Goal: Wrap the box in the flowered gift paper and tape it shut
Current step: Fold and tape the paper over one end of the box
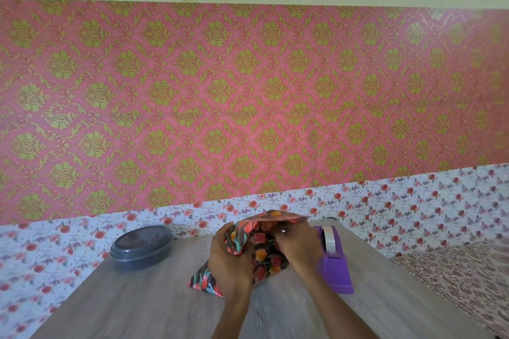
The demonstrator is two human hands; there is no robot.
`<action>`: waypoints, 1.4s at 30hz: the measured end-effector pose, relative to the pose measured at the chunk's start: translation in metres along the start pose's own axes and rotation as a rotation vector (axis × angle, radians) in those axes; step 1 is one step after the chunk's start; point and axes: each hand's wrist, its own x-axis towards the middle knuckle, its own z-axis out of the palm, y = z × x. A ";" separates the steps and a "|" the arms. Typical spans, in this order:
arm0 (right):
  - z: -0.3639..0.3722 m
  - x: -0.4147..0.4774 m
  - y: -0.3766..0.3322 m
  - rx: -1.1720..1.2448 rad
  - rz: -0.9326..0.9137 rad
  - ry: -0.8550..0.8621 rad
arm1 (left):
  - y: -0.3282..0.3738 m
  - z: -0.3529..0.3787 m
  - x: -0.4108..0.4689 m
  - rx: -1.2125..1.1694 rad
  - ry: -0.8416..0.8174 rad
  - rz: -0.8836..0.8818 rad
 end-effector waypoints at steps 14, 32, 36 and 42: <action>0.006 -0.002 -0.006 0.045 0.018 0.035 | 0.001 -0.002 0.005 0.016 -0.027 -0.050; -0.002 -0.001 0.000 0.531 -0.002 0.051 | 0.013 -0.023 0.038 0.223 -0.052 -0.131; -0.006 -0.005 -0.001 0.458 -0.030 0.102 | 0.024 -0.024 0.029 0.214 -0.064 -0.112; -0.014 -0.004 0.004 0.341 -0.163 0.120 | 0.026 -0.040 0.036 0.352 -0.163 -0.025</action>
